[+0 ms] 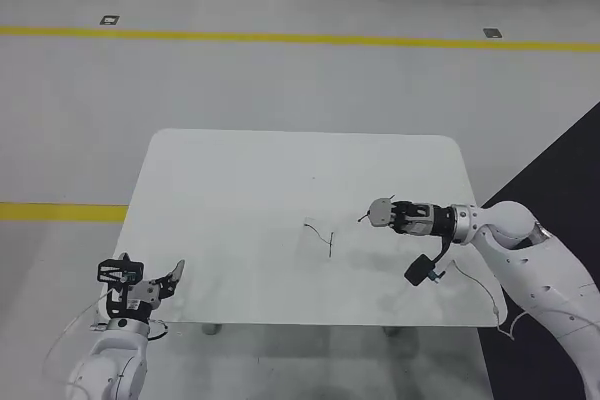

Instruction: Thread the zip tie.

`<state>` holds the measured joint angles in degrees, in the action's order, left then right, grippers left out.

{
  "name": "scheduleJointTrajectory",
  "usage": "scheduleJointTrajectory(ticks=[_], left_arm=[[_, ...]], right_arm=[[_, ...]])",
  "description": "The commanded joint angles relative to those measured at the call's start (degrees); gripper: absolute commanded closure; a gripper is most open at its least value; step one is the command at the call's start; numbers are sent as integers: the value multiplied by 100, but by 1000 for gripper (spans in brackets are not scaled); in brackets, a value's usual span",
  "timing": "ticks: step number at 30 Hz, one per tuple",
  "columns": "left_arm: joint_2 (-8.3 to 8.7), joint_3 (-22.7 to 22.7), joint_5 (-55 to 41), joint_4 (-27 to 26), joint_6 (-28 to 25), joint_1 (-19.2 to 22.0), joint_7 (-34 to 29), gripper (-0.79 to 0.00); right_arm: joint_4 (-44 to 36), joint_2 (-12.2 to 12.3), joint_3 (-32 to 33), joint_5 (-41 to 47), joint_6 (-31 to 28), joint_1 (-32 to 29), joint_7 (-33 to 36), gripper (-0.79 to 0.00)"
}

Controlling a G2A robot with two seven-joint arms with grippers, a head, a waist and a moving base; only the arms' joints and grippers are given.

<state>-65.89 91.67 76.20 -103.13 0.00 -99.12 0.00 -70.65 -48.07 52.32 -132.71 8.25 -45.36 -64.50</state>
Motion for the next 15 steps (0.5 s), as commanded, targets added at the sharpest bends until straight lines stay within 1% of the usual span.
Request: scheduleJointTrajectory(ticks=[1, 7, 9, 11, 13, 15], left_arm=[[0, 0, 0, 0, 0, 0, 0, -785], [0, -17, 45, -43, -26, 3, 36, -785], [-4, -174, 201, -290, -205, -74, 107, -785], [-6, -316, 460, -495, -282, -64, 82, -785], [-24, -523, 921, -658, -33, 15, 102, -785], [-47, -829, 1192, -739, -28, 127, 53, -785]], right_arm=[[-10, 2, -1, -10, 1, -4, -34, 0], [-10, 2, -1, -10, 1, -4, -34, 0], [-10, 2, -1, -10, 1, -4, -34, 0], [-10, 2, -1, -10, 1, -4, -34, 0], [-10, 2, -1, -10, 1, -4, -34, 0], [-10, 2, -1, -10, 1, -4, -34, 0]])
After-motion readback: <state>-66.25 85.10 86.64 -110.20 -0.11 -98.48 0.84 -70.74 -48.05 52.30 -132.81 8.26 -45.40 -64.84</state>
